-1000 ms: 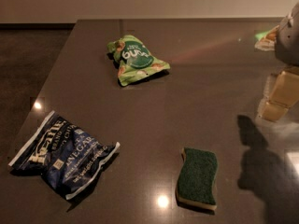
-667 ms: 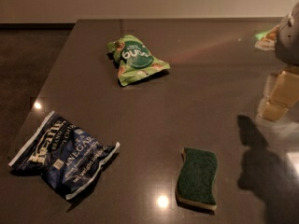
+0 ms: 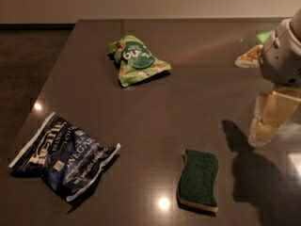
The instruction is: Move sponge near green rice chip bag
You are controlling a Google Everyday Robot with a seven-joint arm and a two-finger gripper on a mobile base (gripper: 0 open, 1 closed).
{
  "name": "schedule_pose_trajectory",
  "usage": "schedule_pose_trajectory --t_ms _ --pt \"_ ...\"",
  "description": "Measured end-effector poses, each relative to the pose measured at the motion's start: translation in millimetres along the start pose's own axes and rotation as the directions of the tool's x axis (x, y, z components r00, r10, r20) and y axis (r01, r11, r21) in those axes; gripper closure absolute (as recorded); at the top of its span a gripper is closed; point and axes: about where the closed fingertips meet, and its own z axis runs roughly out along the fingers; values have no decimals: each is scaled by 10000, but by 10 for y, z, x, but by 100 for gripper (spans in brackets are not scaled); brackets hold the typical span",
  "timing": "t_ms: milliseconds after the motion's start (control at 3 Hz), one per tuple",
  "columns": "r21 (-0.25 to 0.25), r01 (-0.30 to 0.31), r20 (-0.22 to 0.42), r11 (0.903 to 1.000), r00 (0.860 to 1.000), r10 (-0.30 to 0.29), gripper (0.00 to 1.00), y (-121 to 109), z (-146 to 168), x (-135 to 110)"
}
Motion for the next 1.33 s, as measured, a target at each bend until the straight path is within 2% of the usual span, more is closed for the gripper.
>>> schedule_pose_trajectory --t_ms 333,667,1000,1333 --pt "-651 707 617 9954 9959 -667 0 227 271 -91" --pt "-1063 1335 1108 9853 9864 -1217 0 420 523 -149" --pt "-1553 2012 1364 9672 9740 -1807 0 660 789 -181" --pt "-1911 2365 1467 9527 9665 -2105 0 808 955 -196"
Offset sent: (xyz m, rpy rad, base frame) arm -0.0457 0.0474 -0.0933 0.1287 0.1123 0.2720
